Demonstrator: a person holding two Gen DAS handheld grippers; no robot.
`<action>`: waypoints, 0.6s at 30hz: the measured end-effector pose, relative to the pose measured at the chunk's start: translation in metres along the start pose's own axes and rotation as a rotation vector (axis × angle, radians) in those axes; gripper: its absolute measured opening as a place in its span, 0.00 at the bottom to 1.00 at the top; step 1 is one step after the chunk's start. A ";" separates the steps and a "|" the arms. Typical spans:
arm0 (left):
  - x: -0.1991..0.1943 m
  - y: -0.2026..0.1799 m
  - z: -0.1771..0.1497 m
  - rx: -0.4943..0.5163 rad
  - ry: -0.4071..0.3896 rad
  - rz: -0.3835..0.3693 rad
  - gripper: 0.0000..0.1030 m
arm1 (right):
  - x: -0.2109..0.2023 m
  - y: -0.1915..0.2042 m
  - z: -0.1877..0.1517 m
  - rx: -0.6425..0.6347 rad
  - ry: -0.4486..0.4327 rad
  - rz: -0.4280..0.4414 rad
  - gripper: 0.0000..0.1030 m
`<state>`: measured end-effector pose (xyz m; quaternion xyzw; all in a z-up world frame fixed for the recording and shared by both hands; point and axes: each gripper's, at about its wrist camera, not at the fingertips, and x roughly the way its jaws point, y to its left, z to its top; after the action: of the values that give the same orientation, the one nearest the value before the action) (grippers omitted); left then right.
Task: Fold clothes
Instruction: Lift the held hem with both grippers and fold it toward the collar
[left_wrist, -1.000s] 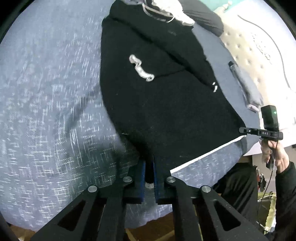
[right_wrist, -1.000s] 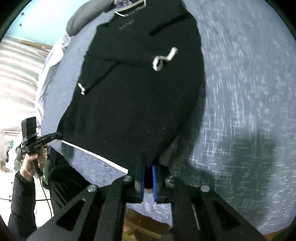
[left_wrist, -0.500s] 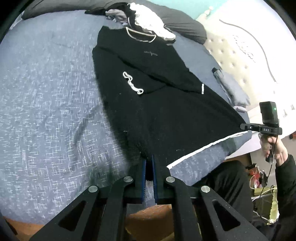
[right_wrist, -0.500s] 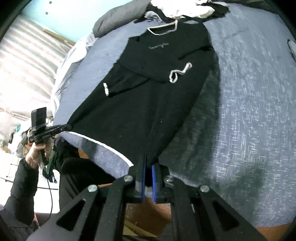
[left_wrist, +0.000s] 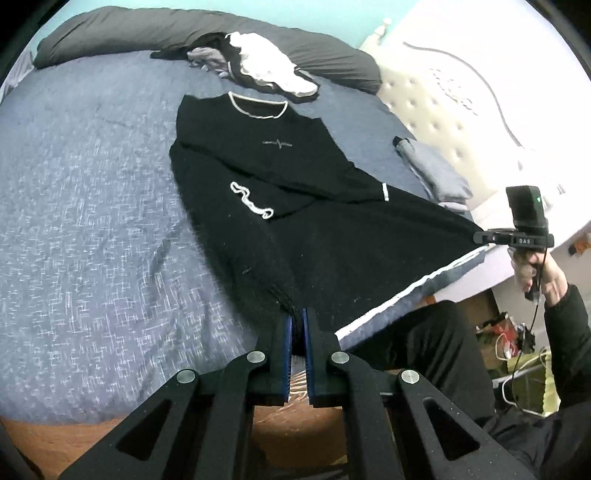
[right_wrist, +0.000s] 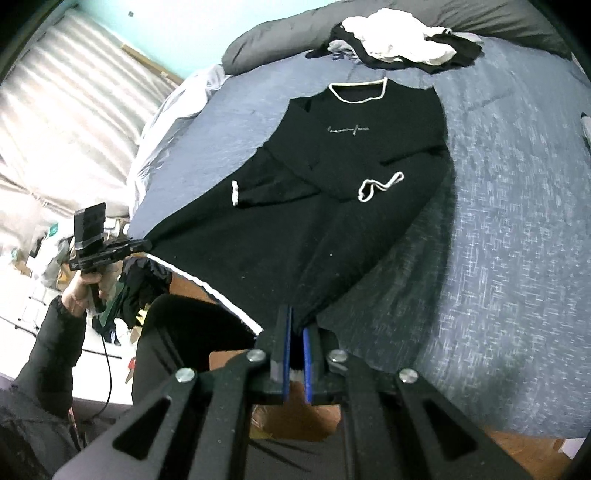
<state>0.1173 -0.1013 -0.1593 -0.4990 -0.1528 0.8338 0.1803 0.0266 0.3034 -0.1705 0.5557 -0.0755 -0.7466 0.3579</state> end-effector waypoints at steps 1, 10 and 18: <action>-0.003 -0.002 -0.001 0.004 -0.004 -0.002 0.06 | -0.001 0.001 -0.001 -0.003 0.000 0.000 0.04; 0.006 0.013 0.038 -0.033 -0.044 -0.005 0.06 | 0.007 -0.016 0.032 0.030 -0.027 0.017 0.05; 0.031 0.050 0.119 -0.095 -0.079 0.002 0.06 | 0.018 -0.048 0.111 0.079 -0.060 0.029 0.05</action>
<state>-0.0094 -0.1408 -0.1506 -0.4740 -0.1985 0.8448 0.1493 -0.0948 0.2960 -0.1674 0.5458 -0.1239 -0.7539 0.3441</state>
